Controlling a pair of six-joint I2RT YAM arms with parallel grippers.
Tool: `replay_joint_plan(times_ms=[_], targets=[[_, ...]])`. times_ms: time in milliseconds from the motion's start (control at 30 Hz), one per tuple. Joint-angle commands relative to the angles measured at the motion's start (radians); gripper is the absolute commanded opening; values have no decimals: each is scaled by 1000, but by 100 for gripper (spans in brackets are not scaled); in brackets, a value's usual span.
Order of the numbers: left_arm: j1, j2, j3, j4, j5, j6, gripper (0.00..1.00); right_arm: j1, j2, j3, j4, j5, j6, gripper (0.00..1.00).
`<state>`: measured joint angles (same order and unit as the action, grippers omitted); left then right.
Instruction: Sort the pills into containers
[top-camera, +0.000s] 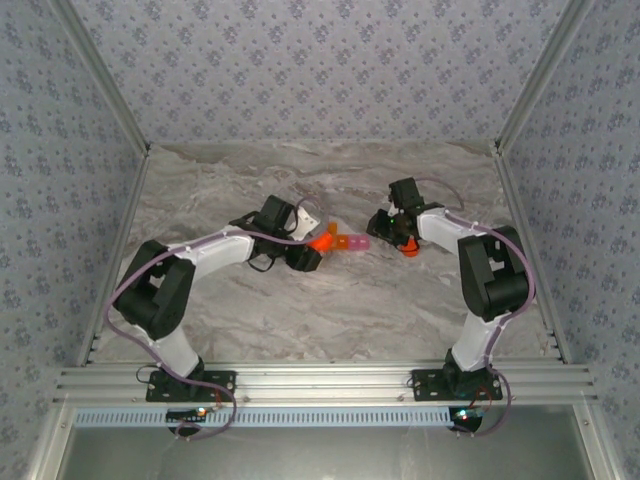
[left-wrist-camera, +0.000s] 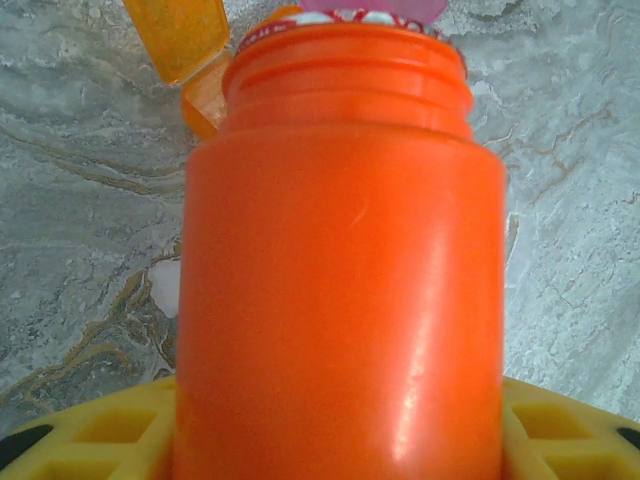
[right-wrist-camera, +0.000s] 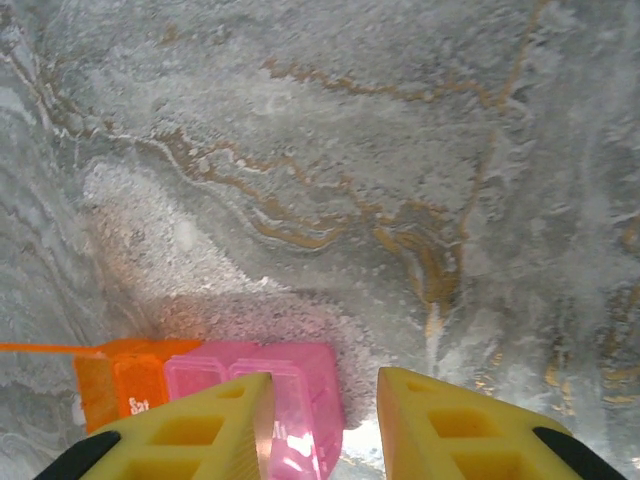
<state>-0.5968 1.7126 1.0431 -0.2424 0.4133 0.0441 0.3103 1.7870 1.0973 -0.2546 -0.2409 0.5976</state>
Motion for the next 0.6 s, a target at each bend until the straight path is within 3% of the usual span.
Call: replay_joint_plan(times_ms=[0,567], targets=[[-5,14,31,3,30,14,0,15,-21,-5,11,-22,-33,34],[-5,59,74,-40,22,20,0,48,-8,0,8,-20,-61,33]])
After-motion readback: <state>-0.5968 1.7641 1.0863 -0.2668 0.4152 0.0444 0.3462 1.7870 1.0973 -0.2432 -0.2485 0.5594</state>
